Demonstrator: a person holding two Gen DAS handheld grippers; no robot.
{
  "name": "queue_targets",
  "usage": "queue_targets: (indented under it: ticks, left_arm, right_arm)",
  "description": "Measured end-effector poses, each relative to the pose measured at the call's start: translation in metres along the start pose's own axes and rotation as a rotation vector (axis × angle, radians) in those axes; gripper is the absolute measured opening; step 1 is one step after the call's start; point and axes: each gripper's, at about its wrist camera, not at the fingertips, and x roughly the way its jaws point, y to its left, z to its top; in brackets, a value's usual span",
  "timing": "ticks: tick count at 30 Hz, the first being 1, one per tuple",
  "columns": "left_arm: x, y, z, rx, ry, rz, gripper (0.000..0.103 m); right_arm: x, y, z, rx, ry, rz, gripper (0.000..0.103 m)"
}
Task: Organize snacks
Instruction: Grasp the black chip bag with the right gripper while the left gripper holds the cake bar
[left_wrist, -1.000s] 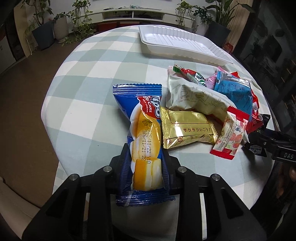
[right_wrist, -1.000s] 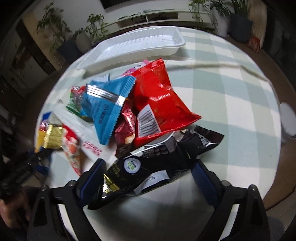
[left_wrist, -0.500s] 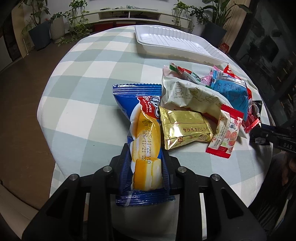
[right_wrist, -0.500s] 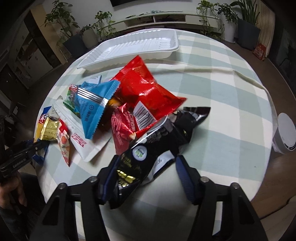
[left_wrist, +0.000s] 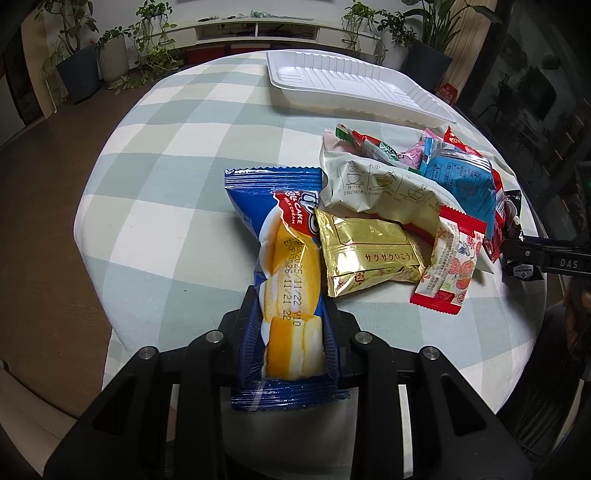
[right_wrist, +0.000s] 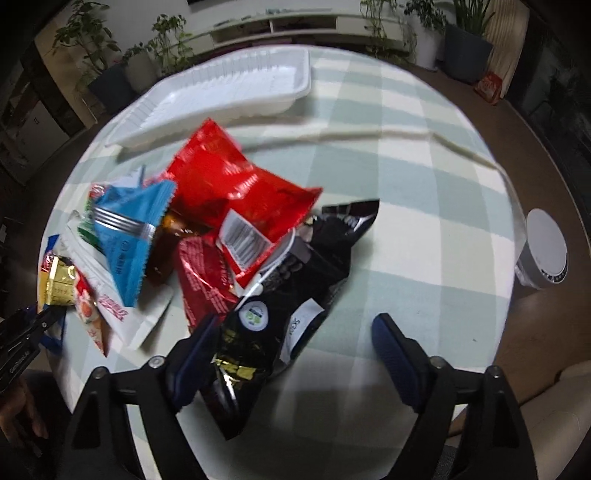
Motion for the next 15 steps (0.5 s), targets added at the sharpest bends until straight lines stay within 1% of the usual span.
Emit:
queue_targets:
  ticks: [2,5,7,10,12,14,15]
  left_arm:
    - [0.0,0.0,0.0,-0.001,-0.001,-0.003,0.029]
    - [0.0,0.001,0.0,-0.003,-0.001,-0.008,0.029]
    - [0.0,0.001,0.001,-0.002,-0.002,-0.006,0.029]
    - [0.0,0.001,0.001,0.0,-0.002,-0.005,0.029]
    - [0.0,0.001,0.0,0.001,-0.003,-0.005,0.029]
    - [0.0,0.001,0.0,-0.004,-0.004,-0.012,0.029]
    - [0.0,0.002,0.001,-0.005,-0.004,-0.014,0.028]
  right_arm:
    - [0.002,0.001,0.001,-0.053,-0.028,-0.001,0.091]
    - [0.002,-0.004,0.003,-0.092,-0.067,0.034,0.082]
    - [-0.001,-0.01,0.006,-0.103,-0.075,0.048,0.065]
    - [-0.002,-0.017,0.008,-0.122,-0.073,0.078,0.058]
    - [-0.002,-0.018,0.007,-0.143,-0.078,0.082,0.056]
    - [-0.003,-0.019,0.007,-0.136,-0.08,0.088,0.055]
    - [-0.004,-0.019,0.007,-0.133,-0.083,0.087,0.052]
